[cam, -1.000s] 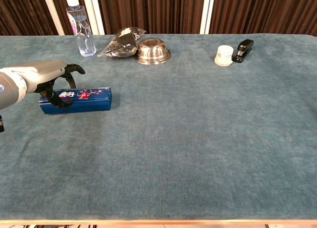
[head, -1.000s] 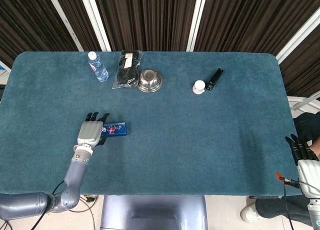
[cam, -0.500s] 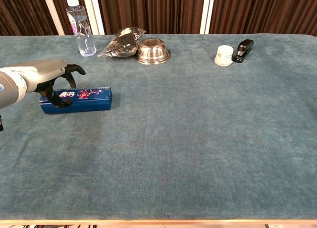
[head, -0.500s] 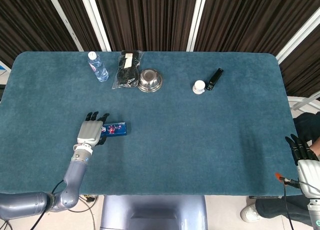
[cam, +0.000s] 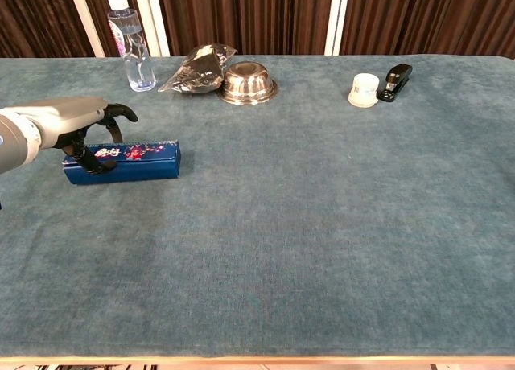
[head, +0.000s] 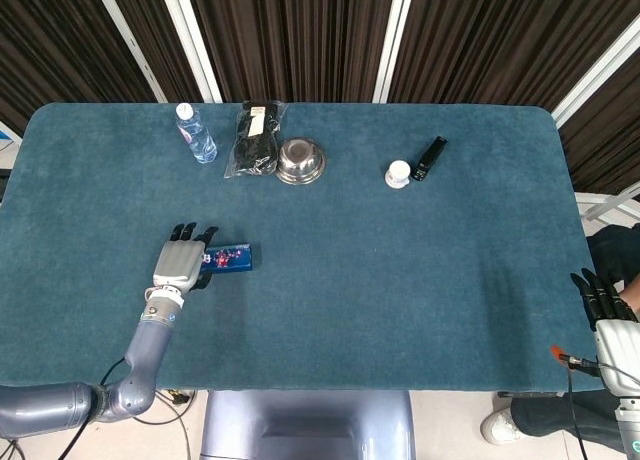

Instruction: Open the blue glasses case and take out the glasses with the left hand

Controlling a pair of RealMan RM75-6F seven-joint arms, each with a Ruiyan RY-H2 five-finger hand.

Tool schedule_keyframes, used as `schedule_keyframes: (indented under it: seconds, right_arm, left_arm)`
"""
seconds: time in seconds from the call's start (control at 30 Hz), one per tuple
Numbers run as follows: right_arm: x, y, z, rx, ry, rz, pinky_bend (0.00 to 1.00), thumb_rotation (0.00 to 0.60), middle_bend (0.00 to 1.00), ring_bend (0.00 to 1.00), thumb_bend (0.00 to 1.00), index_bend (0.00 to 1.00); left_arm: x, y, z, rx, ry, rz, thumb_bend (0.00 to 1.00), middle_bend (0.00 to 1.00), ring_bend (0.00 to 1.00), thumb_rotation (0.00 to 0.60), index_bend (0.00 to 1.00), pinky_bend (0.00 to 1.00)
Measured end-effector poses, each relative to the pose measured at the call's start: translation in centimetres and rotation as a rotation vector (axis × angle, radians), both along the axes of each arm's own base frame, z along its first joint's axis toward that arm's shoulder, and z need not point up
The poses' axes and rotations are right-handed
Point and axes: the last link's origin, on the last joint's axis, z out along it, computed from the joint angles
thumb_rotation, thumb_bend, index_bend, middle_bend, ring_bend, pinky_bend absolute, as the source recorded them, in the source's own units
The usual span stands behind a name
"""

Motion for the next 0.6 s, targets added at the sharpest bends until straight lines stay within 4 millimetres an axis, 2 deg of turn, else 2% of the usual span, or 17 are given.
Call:
schedule_keyframes:
  seconds: [0.37, 0.6]
  right_arm:
    - [-0.02, -0.01, -0.01, 0.000, 0.001, -0.001, 0.21, 0.600, 0.00, 0.00, 0.14, 0.00]
    - [-0.02, -0.01, -0.01, 0.000, 0.001, -0.002, 0.21, 0.600, 0.00, 0.00, 0.14, 0.00]
  left_arm:
    - [0.14, 0.14, -0.01, -0.008, -0.002, -0.010, 0.76, 0.36, 0.02, 0.600, 0.12, 0.03]
    - [0.24, 0.06, 0.06, -0.017, 0.009, -0.043, 0.79, 0.37, 0.02, 0.600, 0.12, 0.03]
